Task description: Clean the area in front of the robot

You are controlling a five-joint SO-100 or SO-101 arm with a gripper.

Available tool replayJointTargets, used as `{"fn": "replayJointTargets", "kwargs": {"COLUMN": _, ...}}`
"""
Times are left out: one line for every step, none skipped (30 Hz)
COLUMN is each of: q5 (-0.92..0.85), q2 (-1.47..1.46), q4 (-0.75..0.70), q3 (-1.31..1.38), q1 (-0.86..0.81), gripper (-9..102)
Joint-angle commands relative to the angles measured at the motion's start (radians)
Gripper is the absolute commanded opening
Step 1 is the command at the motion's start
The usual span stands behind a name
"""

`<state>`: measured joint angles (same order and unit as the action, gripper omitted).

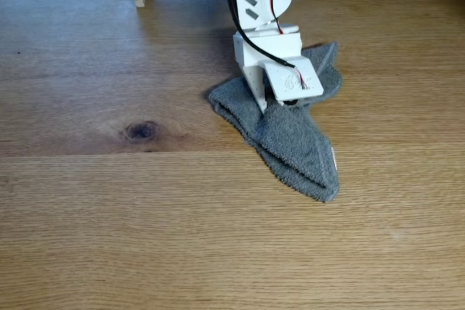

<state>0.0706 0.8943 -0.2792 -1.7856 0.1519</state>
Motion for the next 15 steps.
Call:
{"fn": "replayJointTargets", "kwargs": {"q5": -0.048, "q2": -0.066, "q4": 0.075, "q3": 0.133, "q1": -0.034, "gripper": 0}}
{"fn": "replayJointTargets", "kwargs": {"q5": -0.052, "q2": -0.095, "q4": 0.087, "q3": 0.152, "q1": -0.037, "gripper": 0}}
{"fn": "replayJointTargets", "kwargs": {"q5": -0.054, "q2": -0.121, "q4": 0.098, "q3": 0.173, "q1": -0.043, "gripper": 0}}
{"fn": "replayJointTargets", "kwargs": {"q5": -0.054, "q2": -0.144, "q4": 0.103, "q3": 0.196, "q1": -0.049, "gripper": 0}}
{"fn": "replayJointTargets", "kwargs": {"q5": -0.054, "q2": -0.166, "q4": 0.109, "q3": 0.222, "q1": -0.06, "gripper": 0}}
{"fn": "replayJointTargets", "kwargs": {"q5": -0.055, "q2": -0.187, "q4": 0.112, "q3": 0.249, "q1": -0.072, "gripper": 0}}
{"fn": "replayJointTargets", "kwargs": {"q5": -0.064, "q2": -0.209, "q4": 0.112, "q3": 0.276, "q1": -0.087, "gripper": 0}}
{"fn": "replayJointTargets", "kwargs": {"q5": -0.067, "q2": -0.229, "q4": 0.109, "q3": 0.307, "q1": -0.107, "gripper": 0}}
{"fn": "replayJointTargets", "kwargs": {"q5": -0.069, "q2": -0.247, "q4": 0.094, "q3": 0.334, "q1": -0.127, "gripper": 0}}
{"fn": "replayJointTargets", "kwargs": {"q5": -0.067, "q2": -0.262, "q4": 0.072, "q3": 0.364, "q1": -0.153, "gripper": 0}}
{"fn": "replayJointTargets", "kwargs": {"q5": -0.057, "q2": -0.273, "q4": 0.044, "q3": 0.39, "q1": -0.181, "gripper": 0}}
{"fn": "replayJointTargets", "kwargs": {"q5": -0.04, "q2": -0.278, "q4": 0.006, "q3": 0.408, "q1": -0.21, "gripper": 0}}
{"fn": "replayJointTargets", "kwargs": {"q5": -0.017, "q2": -0.278, "q4": -0.041, "q3": 0.423, "q1": -0.238, "gripper": 0}}
{"fn": "replayJointTargets", "kwargs": {"q5": 0.008, "q2": -0.273, "q4": -0.083, "q3": 0.437, "q1": -0.264, "gripper": 0}}
{"fn": "replayJointTargets", "kwargs": {"q5": 0.032, "q2": -0.265, "q4": -0.133, "q3": 0.445, "q1": -0.287, "gripper": 0}}
